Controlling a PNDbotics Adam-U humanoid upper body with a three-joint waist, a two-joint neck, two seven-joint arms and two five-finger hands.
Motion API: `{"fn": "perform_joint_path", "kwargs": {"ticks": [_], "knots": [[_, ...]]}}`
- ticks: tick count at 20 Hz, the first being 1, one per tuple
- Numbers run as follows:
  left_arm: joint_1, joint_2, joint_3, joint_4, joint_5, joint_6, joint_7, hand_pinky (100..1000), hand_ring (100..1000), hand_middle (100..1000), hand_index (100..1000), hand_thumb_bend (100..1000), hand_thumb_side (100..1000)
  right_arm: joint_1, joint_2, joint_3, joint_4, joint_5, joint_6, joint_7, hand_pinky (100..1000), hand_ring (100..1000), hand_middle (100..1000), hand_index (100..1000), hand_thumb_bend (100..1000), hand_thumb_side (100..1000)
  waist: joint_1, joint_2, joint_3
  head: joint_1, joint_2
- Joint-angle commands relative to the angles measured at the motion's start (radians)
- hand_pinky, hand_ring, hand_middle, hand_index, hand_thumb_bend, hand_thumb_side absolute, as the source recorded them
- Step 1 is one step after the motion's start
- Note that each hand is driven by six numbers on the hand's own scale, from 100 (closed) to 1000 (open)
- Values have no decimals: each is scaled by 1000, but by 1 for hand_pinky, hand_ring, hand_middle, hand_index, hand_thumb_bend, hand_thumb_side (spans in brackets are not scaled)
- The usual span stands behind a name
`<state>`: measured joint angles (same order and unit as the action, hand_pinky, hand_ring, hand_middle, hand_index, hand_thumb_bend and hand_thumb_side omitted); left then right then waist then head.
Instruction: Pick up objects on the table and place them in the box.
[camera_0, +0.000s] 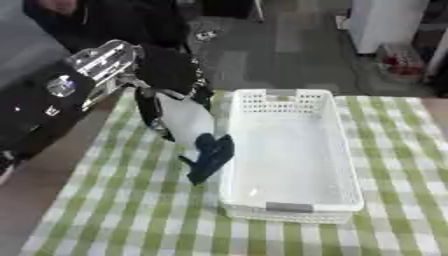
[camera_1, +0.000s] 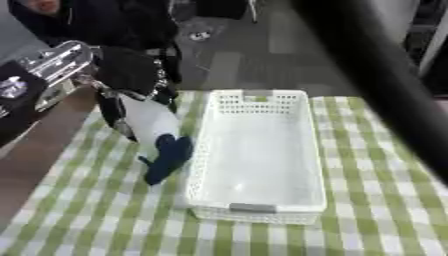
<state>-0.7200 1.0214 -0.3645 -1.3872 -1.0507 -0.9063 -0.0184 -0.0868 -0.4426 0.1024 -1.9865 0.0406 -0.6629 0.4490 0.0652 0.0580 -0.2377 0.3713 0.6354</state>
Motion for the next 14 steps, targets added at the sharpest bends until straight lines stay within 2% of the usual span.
{"fn": "perform_joint_path", "kwargs": {"ticks": [1, 4, 10, 14], "knots": [[-39, 2, 9, 17, -17, -1, -2, 100, 100, 100, 172, 100, 473, -24, -29, -5, -14, -30, -135, 156, 278, 479, 446, 545, 100, 1000, 3, -6, -6, 8, -22], [-54, -14, 3, 31, -32, -1, 2, 100, 100, 100, 173, 100, 477, -45, -35, -8, -14, -60, -130, 173, 279, 480, 447, 546, 100, 1000, 9, -1, -16, 7, -32], [-80, -43, -5, 56, -72, -1, 10, 100, 100, 100, 175, 100, 482, -100, -44, -12, -14, -130, -115, 227, 281, 483, 451, 549, 100, 1000, 22, 16, -34, 19, -75], [-112, -70, -2, 87, -111, -1, 17, 100, 100, 100, 176, 100, 488, -138, -49, -14, -14, -174, -101, 276, 281, 484, 453, 549, 100, 1000, 34, 31, -48, 55, -95]]}}
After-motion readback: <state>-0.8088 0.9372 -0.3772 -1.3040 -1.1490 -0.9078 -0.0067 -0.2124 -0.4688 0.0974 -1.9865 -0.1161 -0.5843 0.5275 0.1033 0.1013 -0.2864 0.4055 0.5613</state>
